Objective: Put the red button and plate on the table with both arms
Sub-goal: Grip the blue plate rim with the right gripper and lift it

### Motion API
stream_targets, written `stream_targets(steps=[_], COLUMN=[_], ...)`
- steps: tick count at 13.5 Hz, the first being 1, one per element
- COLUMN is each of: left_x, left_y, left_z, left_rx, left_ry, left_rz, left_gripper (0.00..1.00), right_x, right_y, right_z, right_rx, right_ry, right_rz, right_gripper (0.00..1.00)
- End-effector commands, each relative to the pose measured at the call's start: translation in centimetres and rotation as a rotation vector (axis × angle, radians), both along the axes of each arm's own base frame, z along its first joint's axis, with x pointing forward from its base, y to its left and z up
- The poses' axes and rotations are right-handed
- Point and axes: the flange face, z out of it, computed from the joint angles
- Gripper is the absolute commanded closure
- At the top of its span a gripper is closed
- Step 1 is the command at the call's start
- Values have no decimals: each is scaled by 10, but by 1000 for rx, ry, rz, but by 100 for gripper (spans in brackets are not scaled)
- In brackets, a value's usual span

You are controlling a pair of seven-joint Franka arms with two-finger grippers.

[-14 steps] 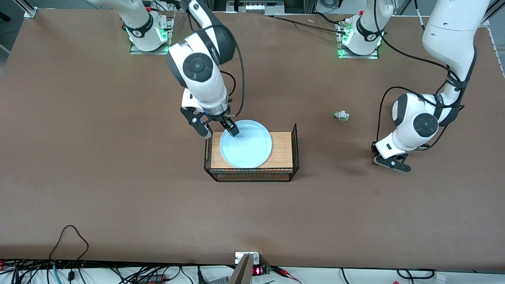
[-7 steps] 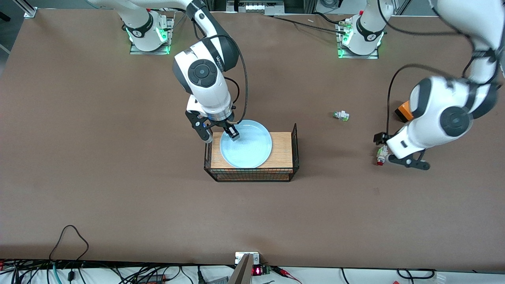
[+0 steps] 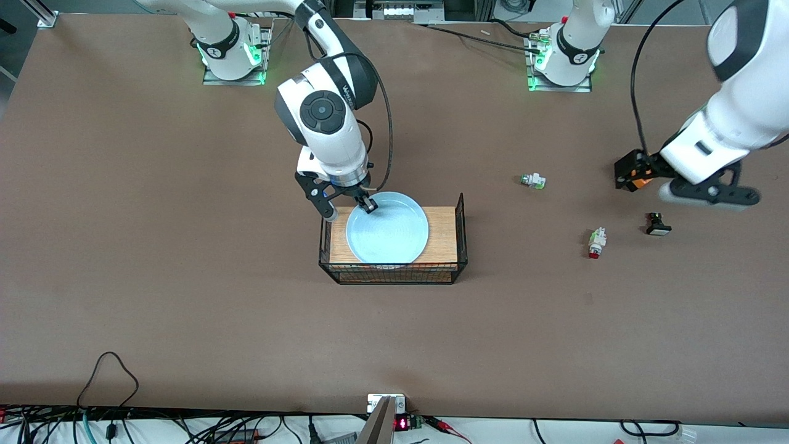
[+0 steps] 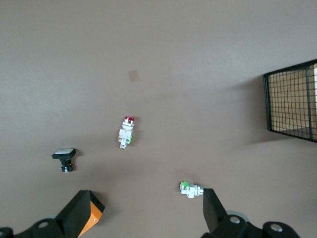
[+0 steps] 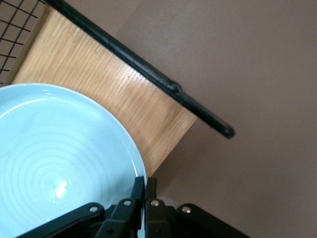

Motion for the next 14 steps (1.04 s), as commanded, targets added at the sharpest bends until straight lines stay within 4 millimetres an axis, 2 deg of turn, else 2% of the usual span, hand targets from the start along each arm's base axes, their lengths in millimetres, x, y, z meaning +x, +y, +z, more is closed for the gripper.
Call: stream_targets(steps=[1, 3, 5, 6, 8, 11, 12, 14], left_x=[-19, -18, -19, -18, -18, -18, -18, -18], left_y=[8, 8, 9, 9, 8, 8, 8, 9], left_z=[2, 2, 2, 2, 3, 3, 2, 2], left_rx=[-7, -7, -6, -5, -7, -7, -7, -7], left_ry=[23, 35, 39, 36, 35, 35, 36, 36], left_rz=[23, 10, 9, 9, 7, 7, 7, 9], left_gripper=[0, 0, 0, 0, 0, 0, 0, 0], right_x=[-3, -11, -13, -18, -22, -1, 15, 42], right_y=[0, 6, 11, 11, -1, -49, -75, -129], right_z=[21, 63, 114, 133, 167, 207, 218, 229], right_rx=[11, 34, 89, 90, 81, 114, 126, 139], right_ry=[15, 20, 90, 126, 148, 99, 75, 41], right_rz=[29, 45, 35, 44, 53, 92, 97, 145], right_gripper=[100, 100, 100, 100, 100, 100, 100, 100])
